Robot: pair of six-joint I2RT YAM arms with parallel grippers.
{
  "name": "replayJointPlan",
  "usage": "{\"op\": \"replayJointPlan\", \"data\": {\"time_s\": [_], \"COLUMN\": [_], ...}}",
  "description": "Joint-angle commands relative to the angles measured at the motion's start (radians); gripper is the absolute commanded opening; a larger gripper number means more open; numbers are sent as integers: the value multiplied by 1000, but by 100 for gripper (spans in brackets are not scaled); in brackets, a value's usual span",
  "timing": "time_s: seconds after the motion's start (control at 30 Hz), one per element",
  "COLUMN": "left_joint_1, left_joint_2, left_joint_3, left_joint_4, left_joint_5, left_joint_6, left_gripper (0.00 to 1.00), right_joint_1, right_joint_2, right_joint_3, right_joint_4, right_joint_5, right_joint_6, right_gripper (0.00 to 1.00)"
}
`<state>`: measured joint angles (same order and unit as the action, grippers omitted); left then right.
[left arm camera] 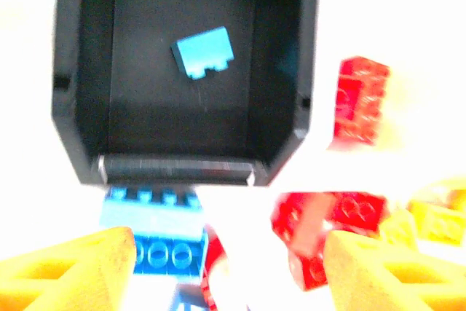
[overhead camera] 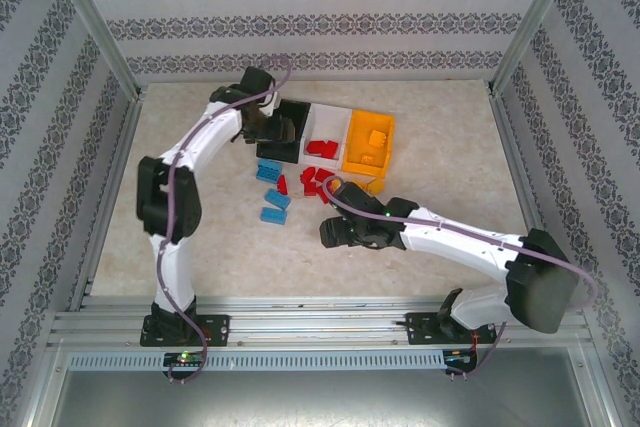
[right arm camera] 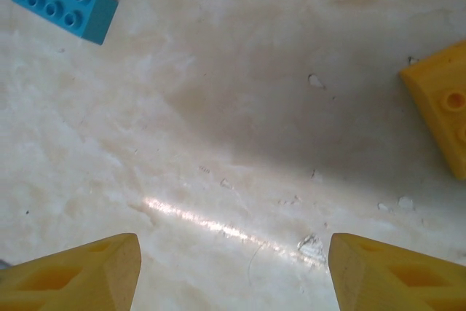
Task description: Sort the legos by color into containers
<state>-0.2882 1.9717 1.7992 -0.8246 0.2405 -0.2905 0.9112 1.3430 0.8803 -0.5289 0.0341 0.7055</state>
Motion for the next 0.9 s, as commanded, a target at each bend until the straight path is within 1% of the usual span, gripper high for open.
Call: {"op": "replayJointPlan", "data": {"time_s": [0.0,0.1,0.2,0.33,0.43,0.5,0.63,0.7,0.77,0.87], "left_joint_1": [-14,-42,-103,-177,-199,-205,-216,-218,-221,-229], "left_joint_2": [-190,-334,-460,-607,-700,-737,-733,-713,-682,-604], "left_joint_3": [-147,-316,-462,-627,-735,-789,-863,-897,-903,-885], "left_joint_4": [70,91,92,83,98,115,158,200,227,239], "left_joint_5": [64,97,57,3,-8,-7,-38,-28,-23,-32], "left_joint_6": [-44,-75,-85,-130,-176,-190,-183,-195,-192,-161], "left_gripper": [73,75,79,83,84,84,83,83,82,81], "right_joint_1": [31,48,49,43,20,3,-38,-47,-47,-49], "right_joint_2": [-64,-123,-189,-274,-325,-354,-381,-379,-380,-373], "right_joint_3": [-26,-59,-90,-87,-94,-105,-173,-192,-200,-203], "right_joint_4": [-49,-60,-81,-163,-197,-200,-156,-141,-124,-124], "right_joint_5": [54,67,85,137,139,128,126,111,89,99], "right_joint_6": [60,85,93,74,56,42,15,23,25,20], "right_gripper": [70,70,70,71,72,72,73,73,73,74]}}
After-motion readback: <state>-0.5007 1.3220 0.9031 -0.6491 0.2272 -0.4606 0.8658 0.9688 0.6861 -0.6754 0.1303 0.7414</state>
